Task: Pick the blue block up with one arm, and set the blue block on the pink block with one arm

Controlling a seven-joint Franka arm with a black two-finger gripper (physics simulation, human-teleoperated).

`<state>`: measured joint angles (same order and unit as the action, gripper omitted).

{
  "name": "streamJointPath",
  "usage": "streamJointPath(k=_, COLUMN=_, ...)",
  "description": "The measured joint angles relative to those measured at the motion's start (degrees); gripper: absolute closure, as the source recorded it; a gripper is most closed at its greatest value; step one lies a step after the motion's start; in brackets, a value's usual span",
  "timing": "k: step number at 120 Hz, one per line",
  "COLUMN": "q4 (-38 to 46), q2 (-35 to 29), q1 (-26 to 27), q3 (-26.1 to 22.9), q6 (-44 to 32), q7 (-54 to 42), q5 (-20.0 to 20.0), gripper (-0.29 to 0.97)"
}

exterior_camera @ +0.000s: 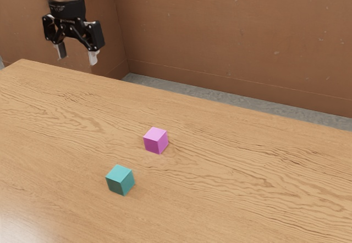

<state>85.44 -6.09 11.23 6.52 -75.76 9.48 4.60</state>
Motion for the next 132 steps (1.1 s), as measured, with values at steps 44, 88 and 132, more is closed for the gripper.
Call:
streamJointPath(k=44, q4=5.4, q2=-0.9, q1=0.1, q3=1.1, q6=-3.1, q7=4.7, q5=0.2, gripper=0.00)
streamJointPath(k=88, q4=37.6, q2=-2.4, q1=-0.4, q3=1.9, q6=-30.6, q7=7.9, q5=-5.2, gripper=0.00)
streamJointPath(k=132, q4=44.9, q2=1.8, q1=-0.4, q3=1.9, q6=-47.7, q7=8.2, q5=-7.0, gripper=0.00)
